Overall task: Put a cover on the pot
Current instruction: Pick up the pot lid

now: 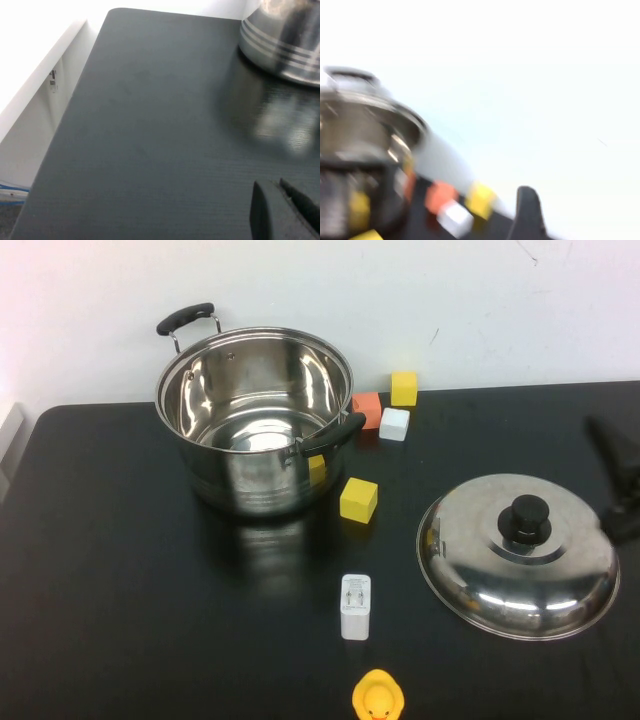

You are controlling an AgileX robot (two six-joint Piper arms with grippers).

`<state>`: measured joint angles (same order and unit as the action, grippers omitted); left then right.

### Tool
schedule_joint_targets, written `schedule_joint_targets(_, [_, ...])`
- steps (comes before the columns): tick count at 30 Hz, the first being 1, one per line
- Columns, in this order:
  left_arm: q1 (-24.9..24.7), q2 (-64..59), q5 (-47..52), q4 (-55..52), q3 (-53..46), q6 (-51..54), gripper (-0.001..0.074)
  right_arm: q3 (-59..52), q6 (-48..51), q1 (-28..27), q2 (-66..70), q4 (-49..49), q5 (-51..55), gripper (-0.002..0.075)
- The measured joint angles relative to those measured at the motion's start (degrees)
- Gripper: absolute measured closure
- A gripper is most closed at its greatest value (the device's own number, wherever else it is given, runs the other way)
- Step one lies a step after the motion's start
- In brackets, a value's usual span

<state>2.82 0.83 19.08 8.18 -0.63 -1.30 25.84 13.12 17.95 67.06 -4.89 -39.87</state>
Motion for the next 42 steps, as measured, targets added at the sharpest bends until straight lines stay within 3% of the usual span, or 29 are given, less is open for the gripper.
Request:
schedule_joint_targets(4, [0.0,0.0,0.0,0.0,0.0,0.0,0.0737,0.1,-4.6,0.1,11.0,-2.0,-14.9,0.0253])
schedule_joint_targets(9, [0.0,0.0,0.0,0.0,0.0,0.0,0.0737,0.3,-5.6,0.1,21.4,0.7,-23.7,0.0252])
schedule_joint_targets(31, [0.0,0.0,0.0,0.0,0.0,0.0,0.0737,5.0,-5.7,0.1,45.4,4.9,-25.3,0.0256])
schedule_joint_targets(35, [0.0,0.0,0.0,0.0,0.0,0.0,0.0737,5.3,-5.9,0.2,46.6,5.3,-27.2,0.0294])
schedule_joint_targets(38, [0.0,0.0,0.0,0.0,0.0,0.0,0.0737,5.4,-6.2,0.2,46.8,5.5,-27.9,0.0368])
schedule_joint_targets(42, [0.0,0.0,0.0,0.0,0.0,0.0,0.0737,5.4,-7.2,0.2,45.5,4.9,-26.7,0.0370])
